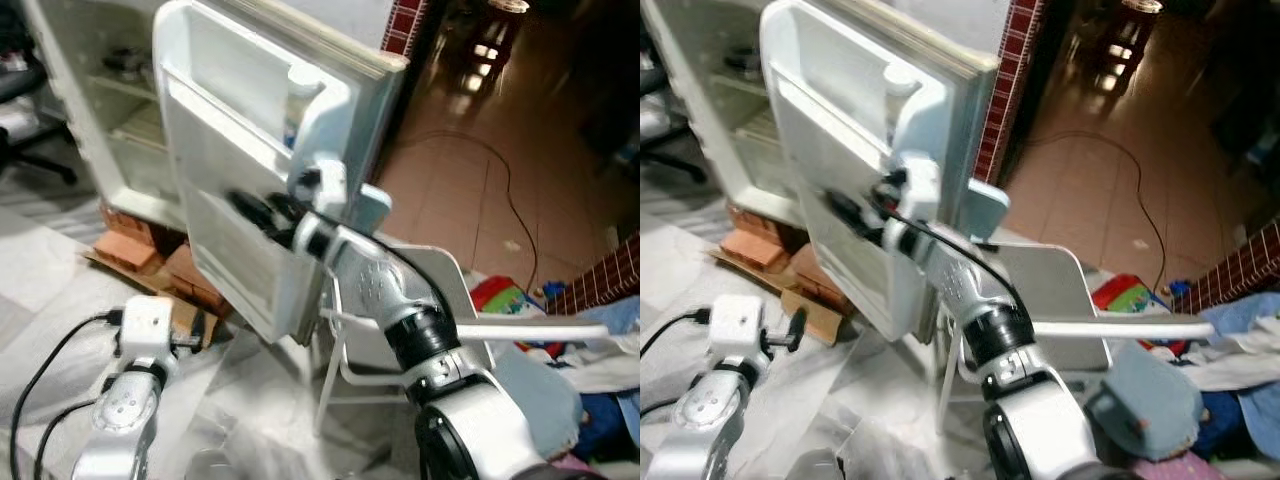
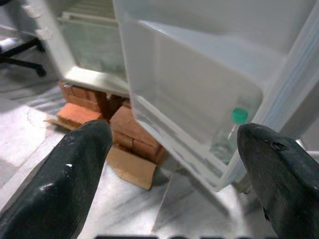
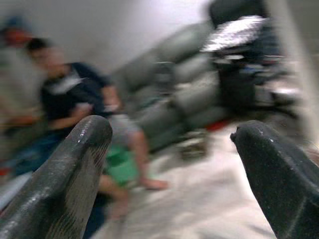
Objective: Restocking fridge
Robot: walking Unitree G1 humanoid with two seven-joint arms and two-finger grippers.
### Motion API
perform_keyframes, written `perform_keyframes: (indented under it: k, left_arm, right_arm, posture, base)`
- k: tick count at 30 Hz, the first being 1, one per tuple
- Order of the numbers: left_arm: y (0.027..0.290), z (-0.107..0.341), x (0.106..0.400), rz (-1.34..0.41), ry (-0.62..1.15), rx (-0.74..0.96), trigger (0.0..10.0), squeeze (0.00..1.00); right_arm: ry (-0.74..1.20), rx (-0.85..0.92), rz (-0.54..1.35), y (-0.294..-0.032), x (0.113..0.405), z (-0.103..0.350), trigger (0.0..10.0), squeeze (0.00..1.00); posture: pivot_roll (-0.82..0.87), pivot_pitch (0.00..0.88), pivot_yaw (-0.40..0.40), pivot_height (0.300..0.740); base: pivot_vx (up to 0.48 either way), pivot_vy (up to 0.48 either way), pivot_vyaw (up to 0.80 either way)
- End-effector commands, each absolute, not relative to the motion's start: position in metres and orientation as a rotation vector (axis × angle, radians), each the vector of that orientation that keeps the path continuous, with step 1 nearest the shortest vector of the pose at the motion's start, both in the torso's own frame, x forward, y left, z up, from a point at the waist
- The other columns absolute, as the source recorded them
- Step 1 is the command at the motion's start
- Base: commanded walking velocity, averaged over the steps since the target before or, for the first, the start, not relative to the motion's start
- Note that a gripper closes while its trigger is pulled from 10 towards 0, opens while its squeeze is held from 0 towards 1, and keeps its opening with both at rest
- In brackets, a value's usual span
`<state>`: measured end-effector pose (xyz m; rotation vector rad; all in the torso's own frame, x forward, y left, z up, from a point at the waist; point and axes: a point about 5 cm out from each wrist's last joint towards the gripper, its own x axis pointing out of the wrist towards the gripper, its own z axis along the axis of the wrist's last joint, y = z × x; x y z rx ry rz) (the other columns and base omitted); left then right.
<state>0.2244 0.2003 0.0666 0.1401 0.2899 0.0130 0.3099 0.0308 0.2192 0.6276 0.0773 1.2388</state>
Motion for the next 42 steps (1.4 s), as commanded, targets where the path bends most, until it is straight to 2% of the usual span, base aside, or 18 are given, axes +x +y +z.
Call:
perform_keyframes:
  k: [1,2,3,4,6,7,8,9,10,12,17,25,42]
  left_arm:
    - [0.205,0.065,0.222,0.028,0.299,0.145,10.0,0.00]
    - [0.206,0.064,0.223,0.030,0.299,0.142,10.0,0.00]
    - [0.206,0.064,0.223,0.030,0.299,0.142,10.0,0.00]
    - [0.206,0.065,0.221,0.029,0.298,0.140,10.0,0.00]
    - [0.208,0.064,0.220,0.028,0.298,0.140,10.0,0.00]
    - [0.210,0.063,0.218,0.028,0.299,0.129,10.0,0.00]
    - [0.211,0.063,0.218,0.028,0.299,0.124,10.0,0.00]
    - [0.212,0.062,0.215,0.029,0.299,0.119,10.0,0.00]
    - [0.212,0.062,0.215,0.029,0.299,0.119,10.0,0.00]
    - [0.213,0.060,0.213,0.032,0.303,0.107,10.0,0.00]
    - [0.209,0.061,0.213,0.014,0.277,0.113,10.0,0.00]
    - [0.204,0.068,0.217,-0.007,0.218,0.109,10.0,0.00]
    - [0.200,0.064,0.216,-0.015,0.214,0.102,10.0,0.00]
  right_arm:
    - [0.095,0.820,1.358,0.076,0.275,0.219,10.0,0.00]
    - [0.105,0.738,1.315,0.065,0.281,0.206,10.0,0.00]
    - [0.105,0.738,1.315,0.065,0.281,0.206,10.0,0.00]
    - [0.150,0.731,1.301,0.044,0.283,0.195,10.0,0.00]
    - [0.192,0.695,1.268,0.023,0.282,0.183,10.0,0.00]
    - [0.253,0.623,1.210,-0.006,0.281,0.164,10.0,0.00]
    - [0.271,0.602,1.196,-0.013,0.280,0.159,10.0,0.00]
    - [0.297,0.484,1.115,-0.037,0.279,0.140,10.0,0.00]
    - [0.297,0.484,1.115,-0.037,0.279,0.140,10.0,0.00]
    - [0.292,0.332,0.975,-0.063,0.281,0.121,10.0,0.00]
    - [0.217,0.201,0.670,-0.097,0.284,0.108,10.0,0.00]
    - [0.036,0.161,0.346,-0.114,0.286,0.119,10.0,0.00]
    - [-0.010,0.108,0.277,-0.121,0.292,0.120,10.0,0.00]
  posture:
    - [0.27,0.028,-0.148,0.740]
    - [0.27,0.027,-0.147,0.740]
    - [0.27,0.027,-0.147,0.740]
    - [0.27,0.026,-0.146,0.740]
    - [0.26,0.019,-0.139,0.740]
    - [0.25,0.014,-0.129,0.740]
    - [0.25,0.014,-0.129,0.740]
    - [0.23,0.002,-0.111,0.740]
    - [0.23,0.002,-0.111,0.740]
    - [0.22,0.000,-0.105,0.740]
    - [0.22,0.000,-0.102,0.740]
    - [0.20,0.000,-0.086,0.740]
    - [0.20,0.000,-0.099,0.740]
  base:
    - [0.000,0.000,0.00]
    - [0.000,0.000,0.00]
    - [0.000,0.000,0.00]
    - [0.000,0.000,0.00]
    - [0.000,0.000,0.00]
    - [0.000,0.000,0.00]
    - [0.000,0.000,0.00]
    - [0.000,0.000,0.00]
    - [0.000,0.000,0.00]
    - [0.000,0.000,0.00]
    - [0.000,0.065,0.00]
    - [0.031,0.075,0.00]
    - [0.304,0.000,0.00]
